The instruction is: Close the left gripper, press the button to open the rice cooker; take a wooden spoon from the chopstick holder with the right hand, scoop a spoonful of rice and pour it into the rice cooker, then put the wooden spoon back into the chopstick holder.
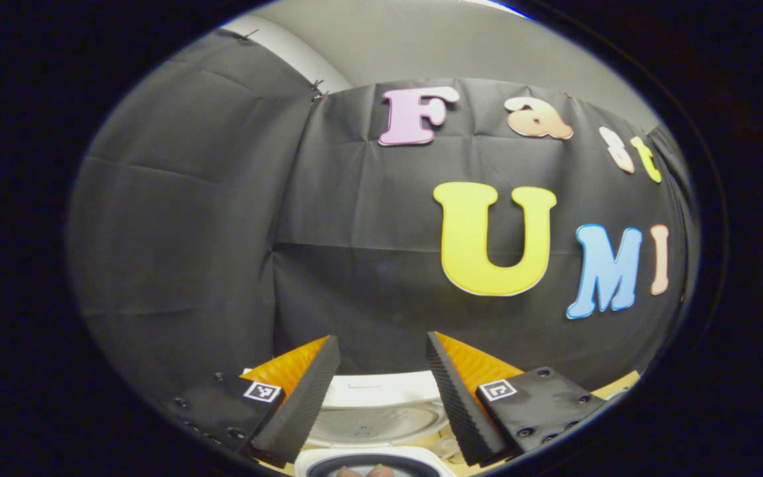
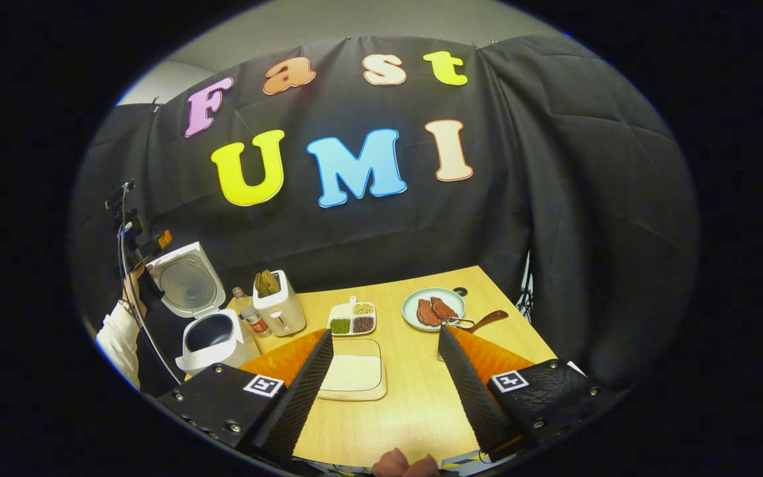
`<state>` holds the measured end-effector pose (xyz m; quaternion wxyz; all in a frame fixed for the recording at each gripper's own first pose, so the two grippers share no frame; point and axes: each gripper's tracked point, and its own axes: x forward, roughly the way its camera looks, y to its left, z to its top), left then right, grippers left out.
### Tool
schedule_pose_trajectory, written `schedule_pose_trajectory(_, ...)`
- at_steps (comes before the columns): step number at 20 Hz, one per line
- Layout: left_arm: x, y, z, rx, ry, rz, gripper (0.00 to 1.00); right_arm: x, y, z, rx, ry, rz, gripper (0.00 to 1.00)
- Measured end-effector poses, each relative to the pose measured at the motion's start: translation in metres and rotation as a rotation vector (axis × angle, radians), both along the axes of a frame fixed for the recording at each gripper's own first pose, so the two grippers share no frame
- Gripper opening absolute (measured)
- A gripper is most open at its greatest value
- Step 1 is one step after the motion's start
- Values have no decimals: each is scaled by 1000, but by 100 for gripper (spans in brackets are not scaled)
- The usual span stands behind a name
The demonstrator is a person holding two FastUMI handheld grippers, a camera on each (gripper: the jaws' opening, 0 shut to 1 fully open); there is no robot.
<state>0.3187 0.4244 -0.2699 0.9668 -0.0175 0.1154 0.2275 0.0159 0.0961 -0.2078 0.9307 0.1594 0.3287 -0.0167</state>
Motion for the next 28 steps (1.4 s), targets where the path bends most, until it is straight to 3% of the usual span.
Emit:
schedule_pose_trajectory(3, 14, 20, -18, 56, 80, 17, 91, -10, -2, -9, 14, 23, -4, 98)
schedule_pose_trajectory(4, 18, 20, -33, 32, 122, 4, 94, -12, -3, -11, 22, 29, -9, 98)
schedule_pose_trajectory(5, 14, 17, -56, -20, 194, 2, 91, -14, -3, -15, 33, 39, -14, 98)
schedule_pose_trajectory(7, 20, 19, -49, -1, 147, 5, 96, -17, -2, -19, 50, 49, -17, 98)
schedule_pose_trajectory(12, 2, 6, -47, 17, 137, 26, 92, -23, 1, -23, 65, 53, -8, 98)
schedule_pose_trajectory(28, -111, -76, -62, 35, 130, -25, 92, -31, 11, -40, 113, 85, -5, 98)
